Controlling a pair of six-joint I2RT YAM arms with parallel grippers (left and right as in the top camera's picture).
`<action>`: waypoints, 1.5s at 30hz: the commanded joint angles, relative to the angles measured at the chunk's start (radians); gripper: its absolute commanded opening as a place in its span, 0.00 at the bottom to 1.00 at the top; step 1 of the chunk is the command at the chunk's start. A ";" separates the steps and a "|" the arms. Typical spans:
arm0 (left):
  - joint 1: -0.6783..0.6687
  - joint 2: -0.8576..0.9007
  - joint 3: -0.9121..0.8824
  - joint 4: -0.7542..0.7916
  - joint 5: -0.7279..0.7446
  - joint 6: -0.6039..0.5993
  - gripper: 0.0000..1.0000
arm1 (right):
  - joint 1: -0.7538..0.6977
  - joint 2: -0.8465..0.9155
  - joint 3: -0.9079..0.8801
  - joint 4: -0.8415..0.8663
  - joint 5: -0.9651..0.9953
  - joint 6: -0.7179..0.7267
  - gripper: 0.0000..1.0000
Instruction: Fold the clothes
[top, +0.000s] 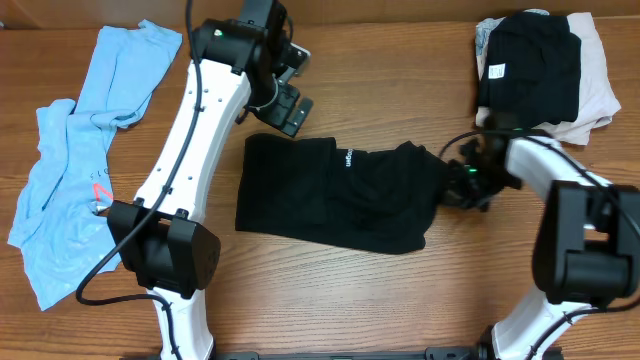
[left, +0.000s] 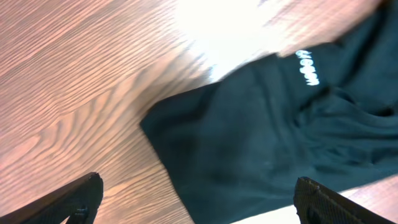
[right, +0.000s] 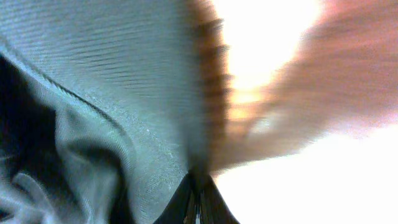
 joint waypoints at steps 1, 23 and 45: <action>0.043 -0.009 0.022 0.003 -0.064 -0.040 1.00 | -0.100 -0.105 0.106 -0.065 0.014 -0.028 0.04; 0.222 -0.009 0.022 0.067 -0.072 -0.039 1.00 | 0.396 -0.195 0.350 -0.142 -0.057 0.039 0.04; 0.286 -0.003 -0.190 0.298 -0.065 -0.040 1.00 | 0.824 -0.040 0.350 0.544 0.017 0.250 0.04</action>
